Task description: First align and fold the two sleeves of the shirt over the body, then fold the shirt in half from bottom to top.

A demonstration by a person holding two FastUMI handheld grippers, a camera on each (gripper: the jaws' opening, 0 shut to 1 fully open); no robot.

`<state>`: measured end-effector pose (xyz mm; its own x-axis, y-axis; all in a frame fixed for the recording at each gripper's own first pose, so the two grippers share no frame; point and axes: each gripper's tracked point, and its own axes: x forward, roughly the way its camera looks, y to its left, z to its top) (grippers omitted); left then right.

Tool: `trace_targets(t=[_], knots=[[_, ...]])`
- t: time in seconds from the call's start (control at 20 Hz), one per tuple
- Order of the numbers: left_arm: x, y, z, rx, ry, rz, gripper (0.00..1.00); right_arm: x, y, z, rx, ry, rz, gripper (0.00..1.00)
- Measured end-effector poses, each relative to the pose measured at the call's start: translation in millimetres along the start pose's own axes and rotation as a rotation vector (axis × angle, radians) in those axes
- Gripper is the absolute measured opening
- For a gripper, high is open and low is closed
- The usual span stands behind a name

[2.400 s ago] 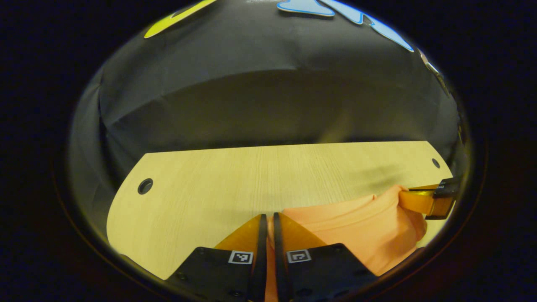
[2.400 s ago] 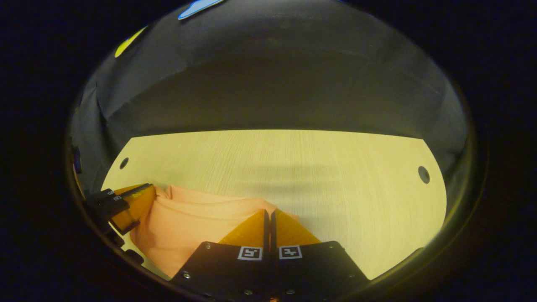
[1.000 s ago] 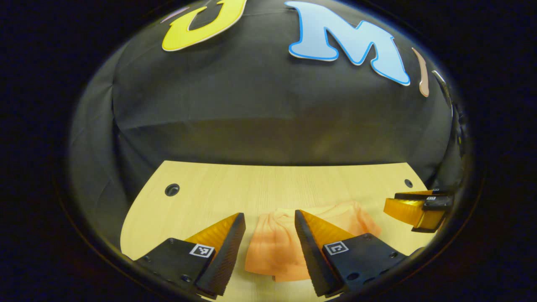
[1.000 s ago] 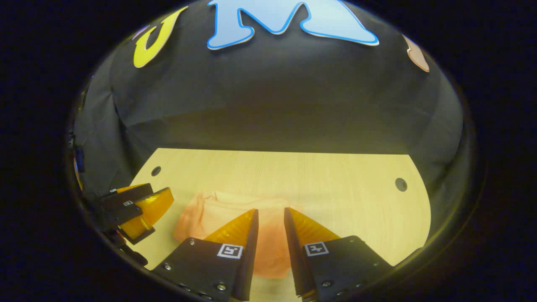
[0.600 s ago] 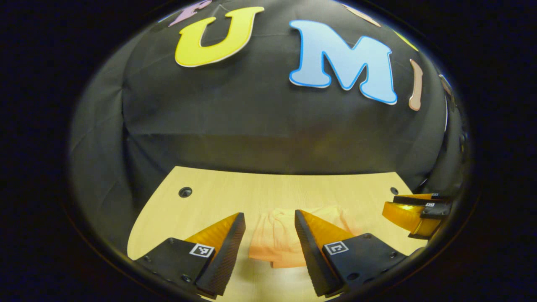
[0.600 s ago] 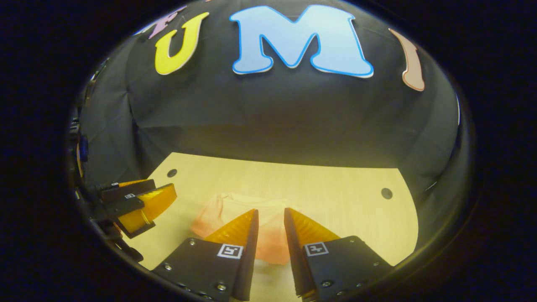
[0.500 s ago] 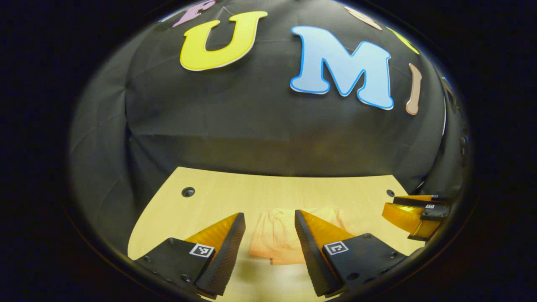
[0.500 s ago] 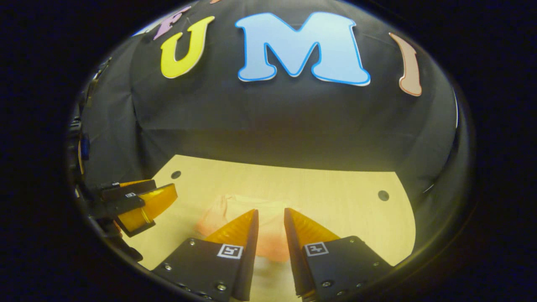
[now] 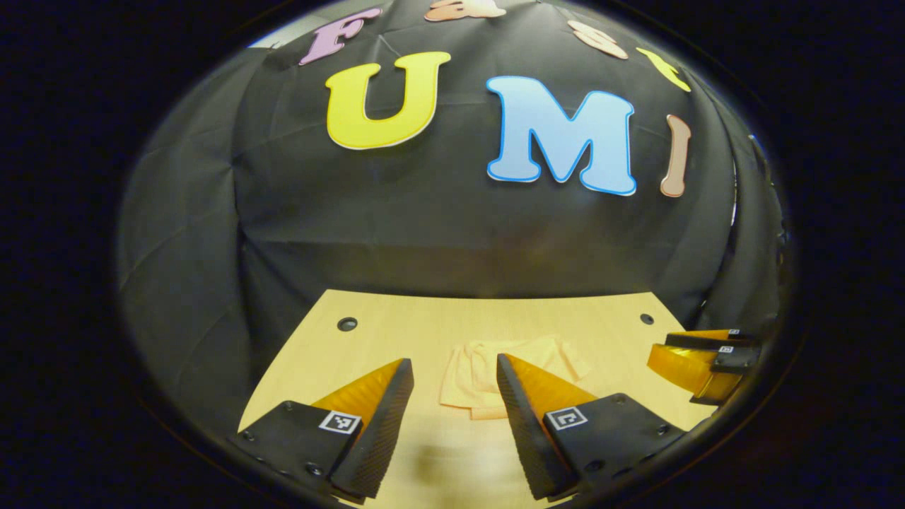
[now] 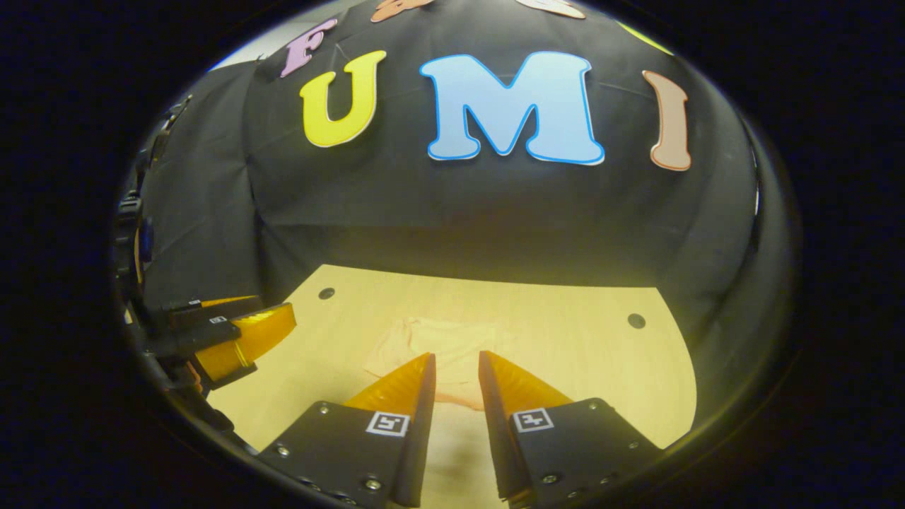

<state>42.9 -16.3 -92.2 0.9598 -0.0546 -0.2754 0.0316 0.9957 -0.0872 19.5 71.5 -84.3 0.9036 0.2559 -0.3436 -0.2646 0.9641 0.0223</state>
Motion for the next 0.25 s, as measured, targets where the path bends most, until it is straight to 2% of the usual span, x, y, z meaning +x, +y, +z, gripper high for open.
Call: trace_targets(t=[0.05,0.25], knots=[[-6.4,-2.7,0.2,-0.004,0.003,-0.002,0.81,-5.7,1.4,-4.0,0.009,0.002,0.001,0.31],[-24.3,-8.0,-4.1,-0.01,0.007,0.001,0.81,-17.5,1.2,-10.9,0.014,0.005,0.0,0.31]])
